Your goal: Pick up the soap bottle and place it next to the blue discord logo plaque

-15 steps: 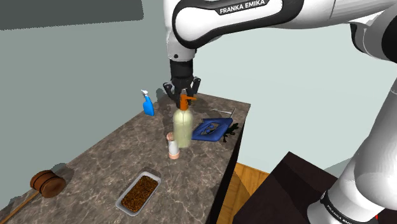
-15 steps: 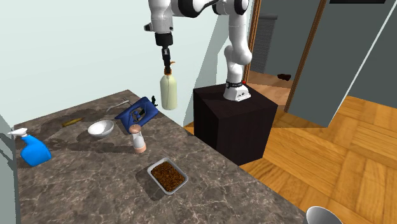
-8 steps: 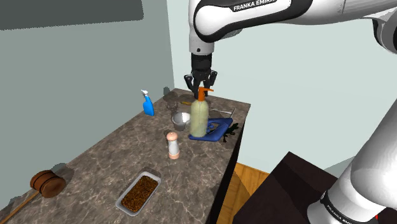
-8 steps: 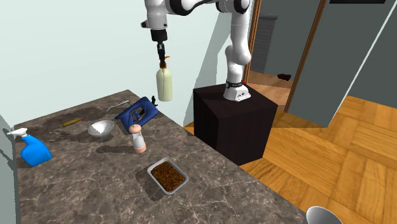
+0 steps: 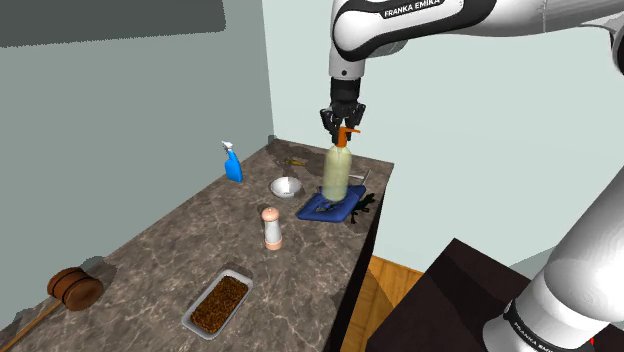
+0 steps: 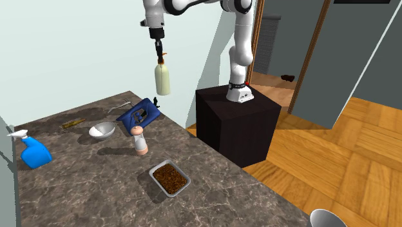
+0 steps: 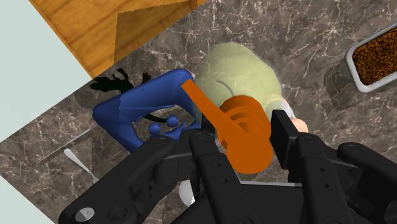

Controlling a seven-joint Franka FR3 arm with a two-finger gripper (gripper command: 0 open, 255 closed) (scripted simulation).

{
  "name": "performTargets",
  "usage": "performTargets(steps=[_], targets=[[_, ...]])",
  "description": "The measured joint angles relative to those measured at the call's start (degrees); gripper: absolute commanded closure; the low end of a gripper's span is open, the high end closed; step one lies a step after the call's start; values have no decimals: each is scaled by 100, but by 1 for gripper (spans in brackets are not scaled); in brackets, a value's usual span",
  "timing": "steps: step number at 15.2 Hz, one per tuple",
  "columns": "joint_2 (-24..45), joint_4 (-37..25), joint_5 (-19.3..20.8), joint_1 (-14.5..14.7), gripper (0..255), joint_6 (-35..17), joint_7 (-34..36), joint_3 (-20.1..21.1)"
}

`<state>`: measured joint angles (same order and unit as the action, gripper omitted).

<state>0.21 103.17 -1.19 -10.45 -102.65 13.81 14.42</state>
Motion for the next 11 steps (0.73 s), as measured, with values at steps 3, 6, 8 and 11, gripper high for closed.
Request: performTargets(steps=[3, 6, 8, 11], targets=[[59, -18, 19, -206, 255, -32, -406, -205], [75, 140, 23, -235, 255, -203, -472, -234], [75, 274, 22, -243, 255, -337, -491, -241], [96, 494, 25, -244, 255, -576, -498, -243]])
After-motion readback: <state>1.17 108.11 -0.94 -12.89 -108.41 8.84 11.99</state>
